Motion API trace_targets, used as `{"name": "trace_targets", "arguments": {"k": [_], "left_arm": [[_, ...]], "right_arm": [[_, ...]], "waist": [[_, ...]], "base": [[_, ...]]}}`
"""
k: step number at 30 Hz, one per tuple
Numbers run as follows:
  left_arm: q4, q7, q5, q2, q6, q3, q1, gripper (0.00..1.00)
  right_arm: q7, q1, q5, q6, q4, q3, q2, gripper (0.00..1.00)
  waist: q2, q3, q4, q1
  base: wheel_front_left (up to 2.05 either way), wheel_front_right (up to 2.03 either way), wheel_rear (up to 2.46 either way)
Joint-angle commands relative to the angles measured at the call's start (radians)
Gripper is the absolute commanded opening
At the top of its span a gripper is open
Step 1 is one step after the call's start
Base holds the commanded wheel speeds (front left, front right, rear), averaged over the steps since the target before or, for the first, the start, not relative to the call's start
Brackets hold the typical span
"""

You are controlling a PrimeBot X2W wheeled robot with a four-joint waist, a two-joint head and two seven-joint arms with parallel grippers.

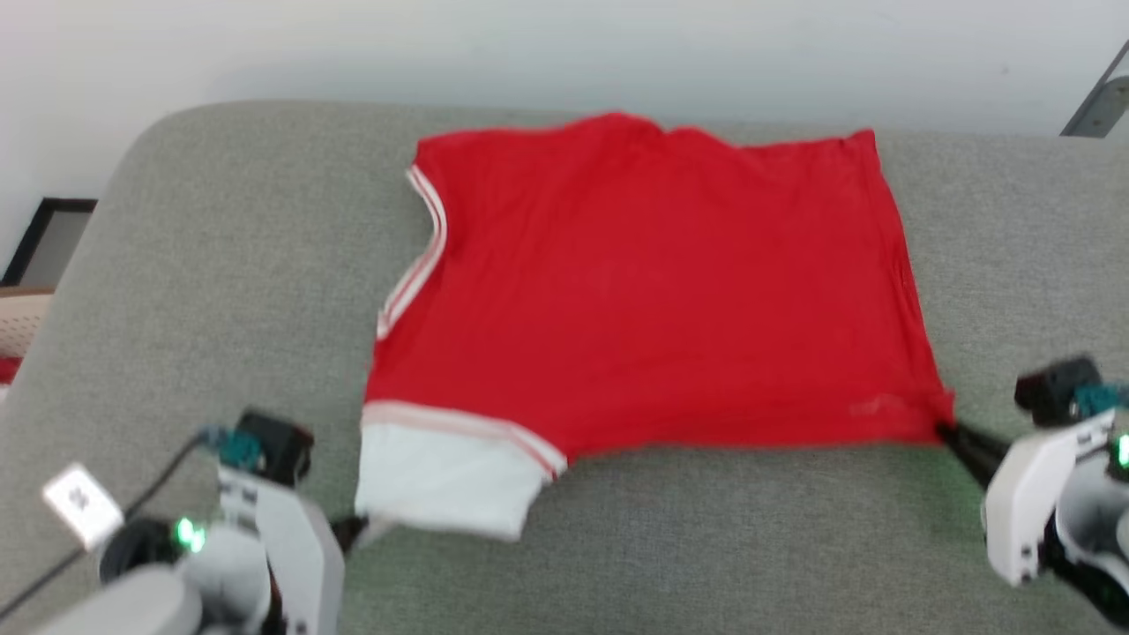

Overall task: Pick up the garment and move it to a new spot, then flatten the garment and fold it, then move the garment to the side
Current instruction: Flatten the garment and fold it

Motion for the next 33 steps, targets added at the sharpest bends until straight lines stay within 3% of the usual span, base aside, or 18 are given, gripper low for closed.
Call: {"name": "trace_targets", "arguments": {"k": [1, 11, 18, 22, 27, 33], "left_arm": [[-0.052, 0.007, -0.026, 0.018, 0.035, -0.002, 0.049, 0.0], [-0.263, 0.033, -0.145, 0.09, 0.178, -0.025, 0.249, 0.0], [-0.329, 0.051, -0.183, 0.127, 0.229, -0.028, 0.295, 0.0], [-0.374, 0.049, -0.154, 0.176, 0.251, 0.006, 0.253, 0.0], [-0.399, 0.064, -0.082, 0.232, 0.222, 0.057, 0.141, 0.0], [-0.31, 0.108, 0.023, 0.207, 0.095, 0.095, -0.062, 0.0]], "right_arm": [[0.024, 0.054, 0.017, -0.002, -0.03, -0.012, -0.01, 0.0], [0.218, 0.343, 0.092, -0.002, -0.242, -0.107, -0.059, 0.0], [0.29, 0.463, 0.09, -0.002, -0.353, -0.197, -0.055, 0.0], [0.293, 0.484, 0.05, -0.002, -0.416, -0.296, -0.043, 0.0], [0.319, 0.432, -0.019, -0.002, -0.477, -0.371, -0.011, 0.0], [0.366, 0.311, -0.083, -0.002, -0.492, -0.376, 0.017, 0.0]], "waist": [[-0.0001, -0.009, -0.002, 0.0], [-0.0001, -0.012, -0.008, 0.0], [-0.0001, 0.002, -0.019, 0.0], [-0.0001, 0.012, -0.029, 0.0], [-0.0001, 0.026, -0.047, 0.0], [-0.0001, 0.052, -0.063, 0.0]], "base": [[0.0, 0.0, 0.0], [0.0, 0.0, 0.0], [0.0, 0.0, 0.0], [0.0, 0.0, 0.0], [0.0, 0.0, 0.0], [0.0, 0.0, 0.0]]}}
